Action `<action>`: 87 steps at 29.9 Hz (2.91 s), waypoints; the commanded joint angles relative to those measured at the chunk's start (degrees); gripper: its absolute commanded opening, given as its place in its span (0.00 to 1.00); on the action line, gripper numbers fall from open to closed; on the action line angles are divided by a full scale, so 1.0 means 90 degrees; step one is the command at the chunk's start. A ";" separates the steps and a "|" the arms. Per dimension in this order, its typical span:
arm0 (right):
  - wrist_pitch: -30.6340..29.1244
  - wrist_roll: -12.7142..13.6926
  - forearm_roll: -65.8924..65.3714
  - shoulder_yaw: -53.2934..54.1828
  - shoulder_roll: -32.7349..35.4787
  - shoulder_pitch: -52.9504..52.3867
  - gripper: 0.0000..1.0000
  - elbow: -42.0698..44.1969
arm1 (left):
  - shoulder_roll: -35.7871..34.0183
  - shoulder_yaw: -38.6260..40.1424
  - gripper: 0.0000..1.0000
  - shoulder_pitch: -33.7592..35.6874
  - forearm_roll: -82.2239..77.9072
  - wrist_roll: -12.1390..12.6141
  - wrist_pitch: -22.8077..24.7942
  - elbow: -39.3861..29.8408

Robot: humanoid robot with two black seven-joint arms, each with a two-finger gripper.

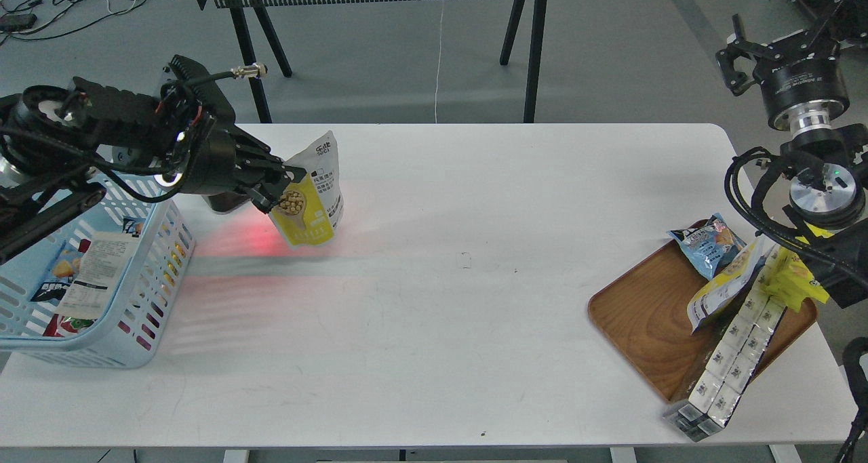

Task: Scan snack and place in basket
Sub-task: 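Lift the packet with the left gripper and hold it before the scanner, then move the packet over the blue basket and release it inside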

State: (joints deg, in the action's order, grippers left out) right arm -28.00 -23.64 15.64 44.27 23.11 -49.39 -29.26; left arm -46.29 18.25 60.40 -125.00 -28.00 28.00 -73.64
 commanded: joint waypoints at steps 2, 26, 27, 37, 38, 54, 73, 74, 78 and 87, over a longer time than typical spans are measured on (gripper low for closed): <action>0.0000 0.0000 0.0000 0.0003 -0.0009 -0.0010 0.99 -0.0001 | -0.0033 0.0003 0.00 0.0008 0.0000 0.0000 0.0000 0.0008; 0.0000 -0.0029 0.0000 0.0042 -0.0097 -0.0010 0.99 0.0009 | -0.0570 0.0081 0.00 0.0115 0.0000 0.0000 0.0000 -0.0031; 0.0000 -0.0029 0.0000 0.0042 -0.0097 -0.0010 0.99 0.0009 | -0.0580 0.0081 0.00 0.0115 0.0000 0.0000 0.0000 -0.0031; 0.0000 -0.0039 0.0000 0.0042 -0.0097 0.0019 0.99 0.0009 | -0.0706 0.0091 0.00 0.0262 0.0000 0.0000 0.0000 -0.0041; 0.0000 -0.0039 0.0000 0.0042 -0.0106 0.0019 0.99 0.0009 | -0.0755 0.0101 0.00 0.0272 0.0000 0.0000 0.0000 -0.0070; 0.0000 -0.0039 0.0000 0.0052 -0.0204 0.0009 0.99 0.0028 | -0.1594 0.0706 0.00 0.0281 0.0000 0.0000 0.0000 -0.0470; 0.0000 -0.0039 0.0000 0.0033 -0.0253 0.0009 0.99 0.0087 | -0.3831 0.0483 0.00 0.0203 0.0041 0.0000 0.0000 -0.0899; 0.0000 -0.0039 0.0000 0.0033 -0.0253 0.0009 0.99 0.0087 | -0.3948 0.0337 0.00 0.0203 0.0176 0.0000 0.0000 -0.1006; 0.0000 -0.0039 0.0000 0.0033 -0.0253 0.0000 0.99 0.0077 | -0.4280 -0.0279 0.00 0.0203 0.0519 0.0000 0.0000 -0.1446; 0.0000 -0.0039 0.0000 0.0033 -0.0185 -0.0010 0.99 0.0077 | -0.4252 -0.0611 0.00 0.0203 0.0665 0.0000 0.0000 -0.1593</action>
State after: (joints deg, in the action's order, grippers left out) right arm -28.00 -23.99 15.64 44.56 21.12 -49.48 -28.56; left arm -84.62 14.43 62.22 -119.90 -28.00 28.00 -87.95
